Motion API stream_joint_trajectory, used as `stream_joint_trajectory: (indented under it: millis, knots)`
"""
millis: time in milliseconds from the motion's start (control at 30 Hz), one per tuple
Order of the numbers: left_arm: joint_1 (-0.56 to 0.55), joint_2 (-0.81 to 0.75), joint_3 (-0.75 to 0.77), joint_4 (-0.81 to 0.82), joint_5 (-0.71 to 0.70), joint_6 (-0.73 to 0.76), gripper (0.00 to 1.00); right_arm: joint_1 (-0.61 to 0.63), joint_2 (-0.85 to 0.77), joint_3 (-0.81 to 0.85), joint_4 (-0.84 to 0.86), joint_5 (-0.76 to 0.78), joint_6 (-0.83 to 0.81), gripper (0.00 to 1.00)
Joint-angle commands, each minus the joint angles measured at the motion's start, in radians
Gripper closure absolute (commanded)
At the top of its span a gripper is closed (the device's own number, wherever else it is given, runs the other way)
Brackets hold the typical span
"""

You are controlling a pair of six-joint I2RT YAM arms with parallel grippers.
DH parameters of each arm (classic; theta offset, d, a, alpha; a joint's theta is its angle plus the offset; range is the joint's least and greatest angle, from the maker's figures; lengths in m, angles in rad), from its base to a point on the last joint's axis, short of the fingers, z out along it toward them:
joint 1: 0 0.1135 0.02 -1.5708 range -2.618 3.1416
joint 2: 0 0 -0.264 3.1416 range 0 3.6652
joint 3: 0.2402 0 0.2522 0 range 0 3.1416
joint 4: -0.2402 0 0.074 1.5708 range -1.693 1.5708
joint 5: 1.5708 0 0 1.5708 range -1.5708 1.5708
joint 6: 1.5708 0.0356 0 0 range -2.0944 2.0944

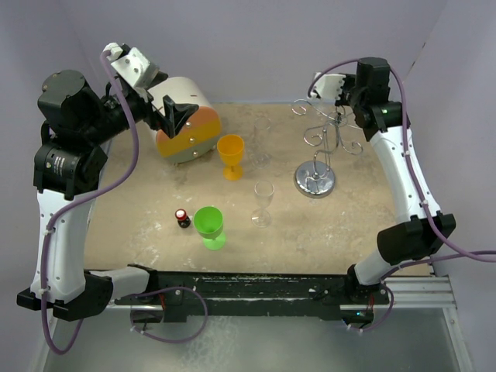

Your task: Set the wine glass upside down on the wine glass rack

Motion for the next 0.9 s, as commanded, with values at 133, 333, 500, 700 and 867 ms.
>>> stream_joint_trajectory:
  millis: [133,333,500,700,867]
  knots:
    - [0.007,-0.002,0.008,0.005,0.012,0.017,0.01,0.023,-0.001,0.025,0.015,-0.033,0.018,1.0]
    - [0.007,-0.006,0.004,0.003,0.01,0.016,0.01,0.035,0.007,0.023,0.004,-0.03,0.037,0.99]
    - [0.007,-0.006,0.001,0.002,0.012,0.016,0.0,0.038,0.007,0.016,-0.009,-0.032,0.063,0.98]
    - [0.008,-0.007,0.003,0.005,0.016,0.016,0.0,0.043,0.003,-0.003,-0.018,-0.033,0.085,0.97]
    - [0.007,-0.006,0.002,0.005,0.018,0.014,0.01,0.044,0.006,-0.013,-0.026,-0.035,0.109,0.96]
